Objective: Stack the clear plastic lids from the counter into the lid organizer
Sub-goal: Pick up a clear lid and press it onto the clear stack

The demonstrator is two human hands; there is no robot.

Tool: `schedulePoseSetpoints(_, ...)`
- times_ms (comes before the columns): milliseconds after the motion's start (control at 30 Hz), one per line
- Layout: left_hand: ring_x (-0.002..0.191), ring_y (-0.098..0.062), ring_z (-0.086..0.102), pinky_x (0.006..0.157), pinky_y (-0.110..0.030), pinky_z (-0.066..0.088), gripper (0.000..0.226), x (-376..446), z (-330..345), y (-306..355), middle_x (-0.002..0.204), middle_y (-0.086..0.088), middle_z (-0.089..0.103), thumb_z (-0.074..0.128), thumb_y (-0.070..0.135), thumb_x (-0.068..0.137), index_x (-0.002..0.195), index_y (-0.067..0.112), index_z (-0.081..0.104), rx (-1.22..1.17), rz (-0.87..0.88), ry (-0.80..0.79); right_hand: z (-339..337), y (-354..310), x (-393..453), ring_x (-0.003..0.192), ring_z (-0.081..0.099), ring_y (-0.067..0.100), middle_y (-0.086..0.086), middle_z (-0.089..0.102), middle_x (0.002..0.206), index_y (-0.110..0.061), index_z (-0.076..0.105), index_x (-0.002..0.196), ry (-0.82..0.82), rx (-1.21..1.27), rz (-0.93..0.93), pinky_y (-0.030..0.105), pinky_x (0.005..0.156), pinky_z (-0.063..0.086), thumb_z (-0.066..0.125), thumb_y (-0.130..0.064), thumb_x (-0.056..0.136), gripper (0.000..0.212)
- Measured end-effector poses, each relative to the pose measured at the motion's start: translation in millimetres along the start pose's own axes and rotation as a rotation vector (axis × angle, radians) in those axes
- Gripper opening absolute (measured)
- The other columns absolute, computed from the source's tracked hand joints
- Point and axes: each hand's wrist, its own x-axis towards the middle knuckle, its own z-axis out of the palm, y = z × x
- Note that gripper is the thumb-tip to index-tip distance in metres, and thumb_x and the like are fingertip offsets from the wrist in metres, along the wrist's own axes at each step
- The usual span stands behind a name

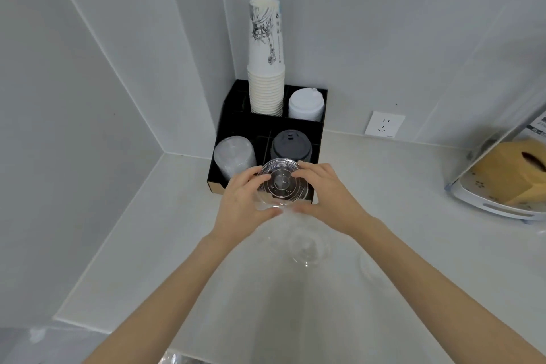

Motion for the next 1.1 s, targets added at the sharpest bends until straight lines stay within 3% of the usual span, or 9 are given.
schedulePoseSetpoints(100, 0.117, -0.024, 0.046, 0.102, -0.034, 0.035, 0.066, 18, -15, -14, 0.127, -0.012, 0.054, 0.08, 0.035, 0.053, 0.111, 0.013, 0.059, 0.012, -0.032, 0.03, -1, -8, 29, 0.125, 0.033, 0.027, 0.007, 0.042, 0.143, -0.014, 0.049, 0.125, -0.012, -0.08, -0.048, 0.034, 0.107, 0.029, 0.075, -0.029, 0.072, 0.061)
schedulePoseSetpoints(233, 0.118, -0.027, 0.047, 0.099, -0.029, 0.031, 0.066, 43, -31, -36, 0.128, -0.013, 0.053, 0.083, 0.033, 0.053, 0.111, 0.011, 0.059, 0.038, -0.066, 0.055, 0, -16, 76, 0.122, 0.036, 0.029, 0.005, 0.045, 0.142, -0.017, 0.05, 0.123, -0.037, -0.187, -0.105, 0.043, 0.102, 0.035, 0.076, -0.033, 0.069, 0.063)
schedulePoseSetpoints(400, 0.115, -0.026, 0.048, 0.096, -0.027, 0.031, 0.069, 65, -40, -62, 0.125, -0.012, 0.055, 0.079, 0.039, 0.049, 0.11, 0.012, 0.059, 0.045, -0.109, 0.071, 8, -16, 119, 0.124, 0.034, 0.026, 0.003, 0.046, 0.141, -0.017, 0.048, 0.124, -0.103, -0.259, -0.124, 0.042, 0.1, 0.034, 0.075, -0.038, 0.069, 0.065)
schedulePoseSetpoints(533, 0.117, -0.026, 0.048, 0.097, -0.025, 0.03, 0.065, 77, -39, -84, 0.126, -0.011, 0.054, 0.086, 0.026, 0.053, 0.111, 0.011, 0.059, 0.042, -0.151, 0.065, 21, -15, 144, 0.124, 0.033, 0.025, 0.004, 0.044, 0.142, -0.016, 0.046, 0.125, -0.166, -0.301, -0.138, 0.039, 0.1, 0.031, 0.072, -0.039, 0.072, 0.064)
schedulePoseSetpoints(700, 0.119, -0.026, 0.046, 0.098, -0.027, 0.029, 0.064, 86, -31, -110, 0.128, -0.011, 0.053, 0.084, 0.026, 0.056, 0.112, 0.011, 0.058, 0.048, -0.214, 0.016, 40, -11, 168, 0.118, 0.036, 0.026, 0.004, 0.042, 0.143, -0.015, 0.041, 0.127, -0.25, -0.495, -0.206, 0.037, 0.094, 0.032, 0.064, -0.043, 0.078, 0.061)
schedulePoseSetpoints(1100, 0.117, -0.03, 0.046, 0.096, -0.028, 0.031, 0.057, 93, -19, -128, 0.13, -0.014, 0.051, 0.081, 0.022, 0.06, 0.111, 0.008, 0.059, 0.107, -0.259, -0.029, 59, -3, 188, 0.111, 0.039, 0.027, 0.006, 0.054, 0.124, -0.009, 0.045, 0.12, -0.285, -0.612, -0.226, 0.037, 0.087, 0.034, 0.061, -0.043, 0.08, 0.054)
